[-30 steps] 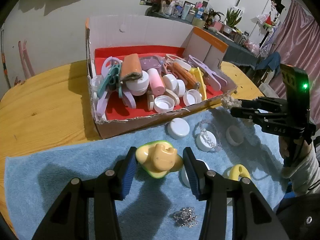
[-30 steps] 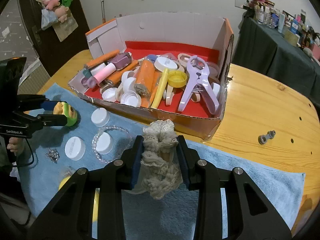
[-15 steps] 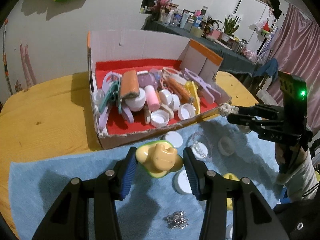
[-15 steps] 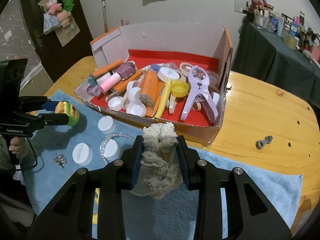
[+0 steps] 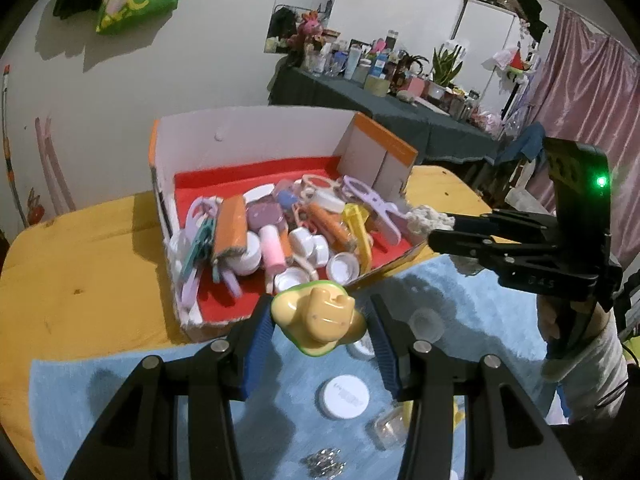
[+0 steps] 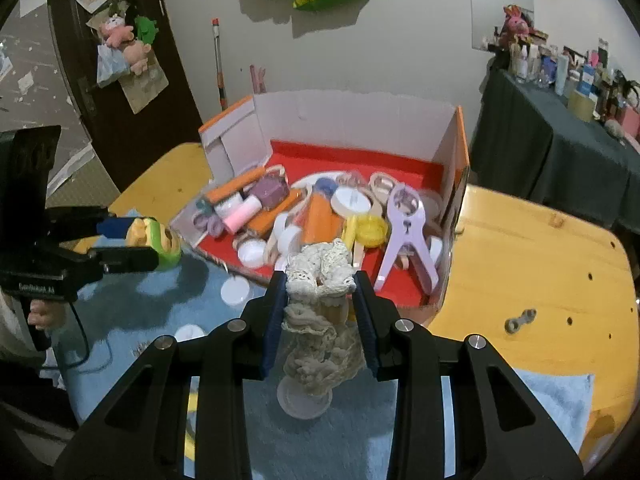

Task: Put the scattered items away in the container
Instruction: 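Carry the scrunchie and toy figure up and over the red-lined box with both tools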

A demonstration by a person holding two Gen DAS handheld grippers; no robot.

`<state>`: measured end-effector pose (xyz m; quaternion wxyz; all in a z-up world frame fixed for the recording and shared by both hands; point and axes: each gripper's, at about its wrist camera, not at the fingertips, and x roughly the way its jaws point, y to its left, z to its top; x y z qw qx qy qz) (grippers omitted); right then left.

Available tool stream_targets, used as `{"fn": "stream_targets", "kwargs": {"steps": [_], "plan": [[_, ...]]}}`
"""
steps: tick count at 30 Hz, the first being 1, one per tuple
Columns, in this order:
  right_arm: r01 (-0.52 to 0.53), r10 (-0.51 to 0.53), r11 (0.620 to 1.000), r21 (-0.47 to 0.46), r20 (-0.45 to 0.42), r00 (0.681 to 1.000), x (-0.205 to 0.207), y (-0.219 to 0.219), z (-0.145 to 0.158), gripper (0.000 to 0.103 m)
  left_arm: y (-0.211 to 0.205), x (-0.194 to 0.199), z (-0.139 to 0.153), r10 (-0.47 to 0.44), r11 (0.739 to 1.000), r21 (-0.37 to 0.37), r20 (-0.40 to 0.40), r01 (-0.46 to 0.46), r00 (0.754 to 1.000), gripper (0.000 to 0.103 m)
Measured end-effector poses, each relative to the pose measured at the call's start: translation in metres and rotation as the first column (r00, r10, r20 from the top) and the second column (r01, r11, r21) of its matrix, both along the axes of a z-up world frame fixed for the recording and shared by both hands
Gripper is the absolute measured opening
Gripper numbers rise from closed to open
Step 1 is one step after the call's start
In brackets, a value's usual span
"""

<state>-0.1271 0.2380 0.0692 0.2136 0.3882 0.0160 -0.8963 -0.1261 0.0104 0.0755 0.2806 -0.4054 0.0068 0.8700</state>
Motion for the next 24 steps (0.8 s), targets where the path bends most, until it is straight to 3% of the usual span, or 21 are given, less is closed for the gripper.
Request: {"fn": "stream_targets", "kwargs": {"steps": [15,24], "plan": [[-0.01,0.008,0.999,-0.036,-0.062,0.998,-0.018,-0.013,0.025,0.032,0.018,-0.017,0.03,0.008,0.999,0.046,-0.063,-0.005,0.998,0.049],[0.024,-0.029,0.998,-0.065,-0.075,0.997,-0.042,-0.015,0.029,0.032,0.025,-0.038,0.032,0.084,0.996,0.035,-0.103,-0.081,0.991,0.049]]}}
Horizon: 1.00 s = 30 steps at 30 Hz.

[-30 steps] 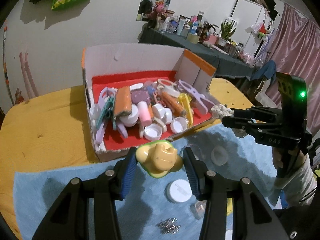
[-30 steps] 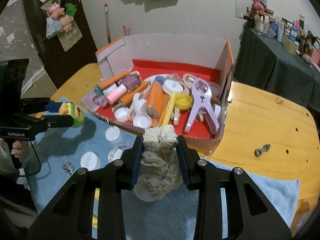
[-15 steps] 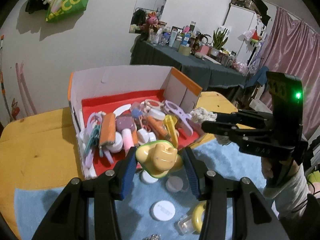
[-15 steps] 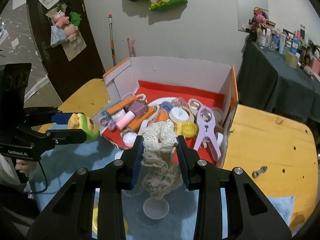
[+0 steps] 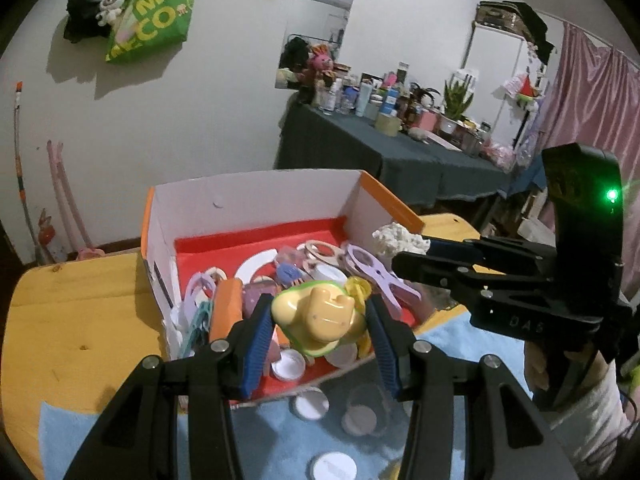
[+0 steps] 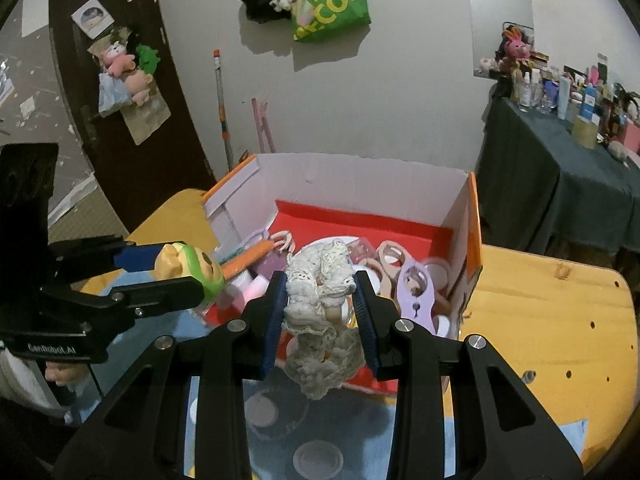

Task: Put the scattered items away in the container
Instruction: 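Carry the scrunchie and toy figure up and over the red-lined box with both tools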

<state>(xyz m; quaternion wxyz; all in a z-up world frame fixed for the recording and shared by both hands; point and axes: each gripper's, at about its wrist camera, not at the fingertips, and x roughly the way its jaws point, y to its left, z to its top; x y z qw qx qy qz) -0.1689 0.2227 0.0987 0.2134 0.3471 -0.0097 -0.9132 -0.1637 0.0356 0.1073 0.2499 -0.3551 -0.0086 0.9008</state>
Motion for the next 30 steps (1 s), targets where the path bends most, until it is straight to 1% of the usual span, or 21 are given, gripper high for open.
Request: {"fn": "stream_targets", "kwargs": {"steps": [5,9,12,16,26,30], "plan": [[0.033,-0.033,0.999,-0.001,0.012,0.999,-0.015,0.001,-0.004,0.032,0.005,-0.014,-0.004,0.035,0.999,-0.006,-0.006,-0.035,0.999,0.049],[0.065,-0.064,0.998,-0.013,0.03,0.997,-0.026,0.007,-0.011,0.032,0.01,-0.024,-0.008,0.049,0.999,-0.003,0.004,-0.049,0.999,0.049],[0.088,-0.087,0.996,-0.008,0.04,0.995,-0.031,0.01,-0.016,0.032,0.016,-0.03,-0.012,0.066,0.998,-0.021,-0.002,-0.066,0.998,0.049],[0.114,-0.113,0.993,-0.015,0.061,0.992,-0.041,0.016,-0.023,0.032,0.019,-0.041,-0.021,0.083,0.996,-0.024,0.019,-0.082,0.996,0.049],[0.14,-0.138,0.99,-0.013,0.104,0.985,-0.057,0.019,-0.041,0.032,0.024,-0.051,-0.04,0.109,0.994,-0.031,0.056,-0.107,0.992,0.049],[0.145,-0.145,0.989,0.011,0.112,0.983,-0.06,0.016,-0.048,0.032,0.026,-0.052,-0.043,0.112,0.993,-0.034,0.063,-0.11,0.992,0.049]]}}
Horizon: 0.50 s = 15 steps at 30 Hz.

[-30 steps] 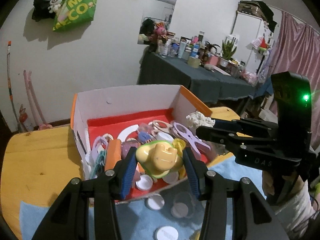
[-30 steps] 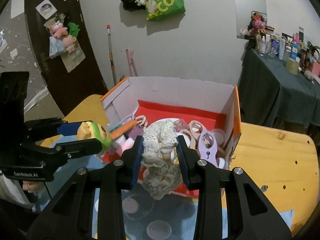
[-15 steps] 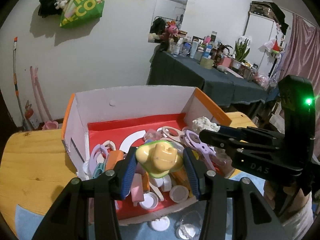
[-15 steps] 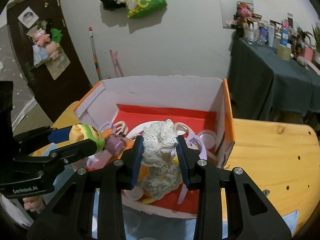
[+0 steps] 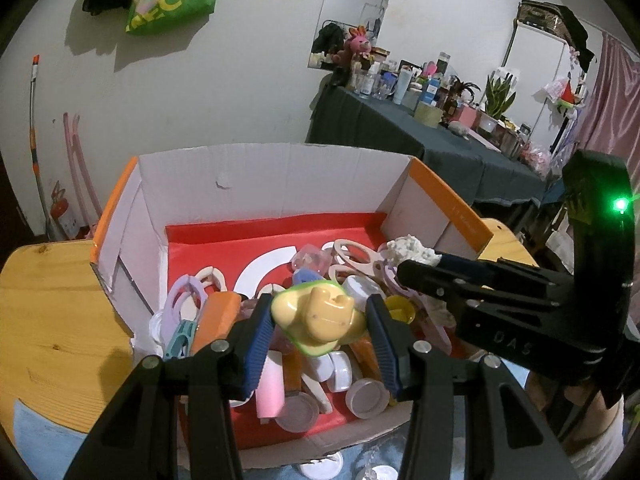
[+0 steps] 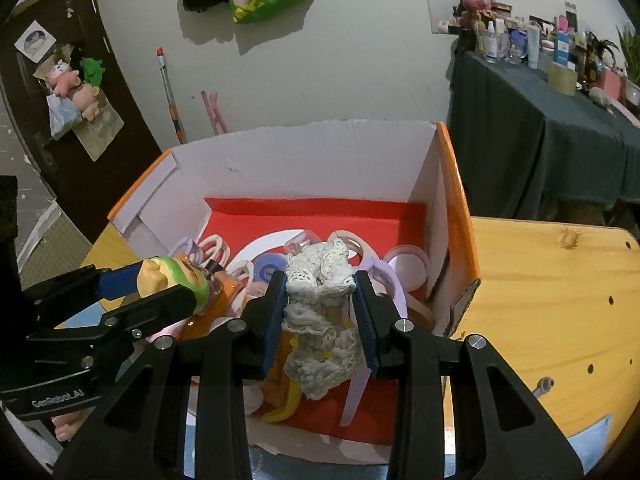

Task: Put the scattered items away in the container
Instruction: 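Carry the scrunchie and toy figure up and over the red-lined box with both tools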

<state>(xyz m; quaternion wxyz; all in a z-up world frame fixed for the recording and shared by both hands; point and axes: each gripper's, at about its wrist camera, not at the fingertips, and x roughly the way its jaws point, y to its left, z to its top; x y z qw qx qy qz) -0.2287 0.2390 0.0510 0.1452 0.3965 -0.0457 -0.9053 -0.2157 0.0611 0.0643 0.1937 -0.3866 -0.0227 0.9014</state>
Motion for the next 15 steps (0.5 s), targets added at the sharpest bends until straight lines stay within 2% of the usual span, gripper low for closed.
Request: {"fn": "stream_targets", "kwargs": {"steps": [15], "plan": [[0.011,-0.012,0.998,0.064,0.014,1.0,-0.003,-0.007,-0.015,0.032,0.001,-0.003,-0.004,0.007,1.0,-0.01,-0.002,-0.007,1.0,0.049]]}}
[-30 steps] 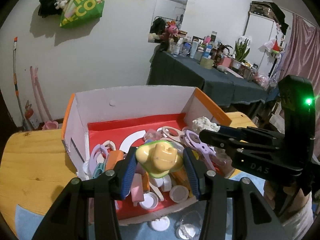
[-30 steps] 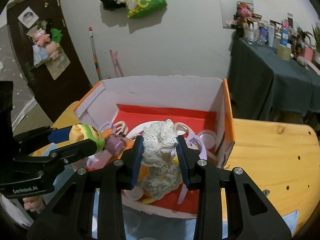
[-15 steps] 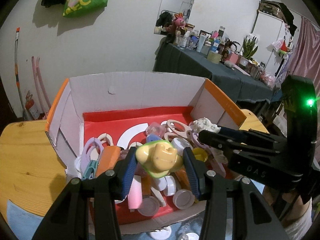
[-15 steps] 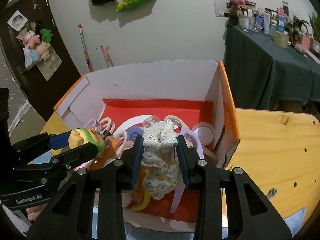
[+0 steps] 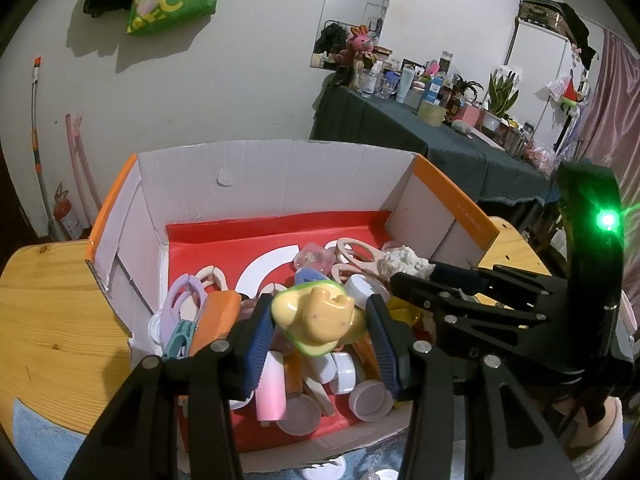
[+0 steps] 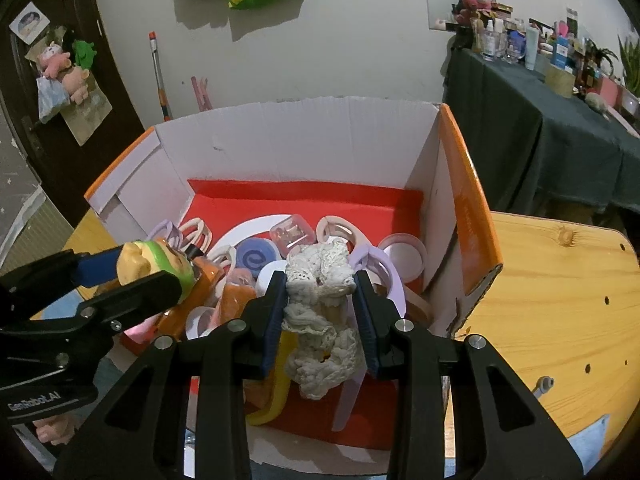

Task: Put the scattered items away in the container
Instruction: 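Carry the scrunchie and toy figure up and over the red-lined box with both tools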

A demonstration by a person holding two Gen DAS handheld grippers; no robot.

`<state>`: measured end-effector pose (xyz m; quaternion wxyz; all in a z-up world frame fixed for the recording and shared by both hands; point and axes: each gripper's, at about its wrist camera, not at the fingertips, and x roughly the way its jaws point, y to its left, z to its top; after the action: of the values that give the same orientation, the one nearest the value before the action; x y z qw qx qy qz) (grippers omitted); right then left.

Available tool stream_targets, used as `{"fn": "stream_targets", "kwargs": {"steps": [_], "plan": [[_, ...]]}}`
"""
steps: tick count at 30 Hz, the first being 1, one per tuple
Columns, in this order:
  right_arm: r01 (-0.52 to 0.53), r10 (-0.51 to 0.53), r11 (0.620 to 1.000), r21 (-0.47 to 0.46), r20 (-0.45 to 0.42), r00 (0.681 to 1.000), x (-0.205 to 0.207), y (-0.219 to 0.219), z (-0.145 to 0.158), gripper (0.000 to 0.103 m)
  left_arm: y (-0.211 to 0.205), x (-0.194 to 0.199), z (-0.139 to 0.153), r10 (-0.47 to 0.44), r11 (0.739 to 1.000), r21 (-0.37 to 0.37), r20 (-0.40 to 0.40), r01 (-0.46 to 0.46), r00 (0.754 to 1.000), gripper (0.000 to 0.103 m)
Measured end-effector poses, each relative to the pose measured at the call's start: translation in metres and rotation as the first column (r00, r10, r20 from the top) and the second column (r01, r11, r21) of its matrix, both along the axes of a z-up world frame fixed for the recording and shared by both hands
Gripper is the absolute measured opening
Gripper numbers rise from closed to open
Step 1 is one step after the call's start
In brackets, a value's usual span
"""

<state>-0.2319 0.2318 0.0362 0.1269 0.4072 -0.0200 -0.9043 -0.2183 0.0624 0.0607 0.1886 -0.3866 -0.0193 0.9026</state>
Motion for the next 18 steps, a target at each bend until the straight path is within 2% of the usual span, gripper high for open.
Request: {"fn": "stream_targets", "kwargs": {"steps": [10,18], "plan": [[0.013,-0.013,0.999,0.032,-0.006,1.0,0.001,0.001,-0.003,0.032,0.002,-0.001,-0.002,-0.013,1.0,0.018,0.01,0.013,1.0,0.049],[0.022,-0.021,0.998,0.051,-0.009,1.0,0.001,0.004,-0.005,0.032,0.011,0.0,-0.004,-0.026,1.0,0.0,0.011,0.026,1.0,0.049]]}}
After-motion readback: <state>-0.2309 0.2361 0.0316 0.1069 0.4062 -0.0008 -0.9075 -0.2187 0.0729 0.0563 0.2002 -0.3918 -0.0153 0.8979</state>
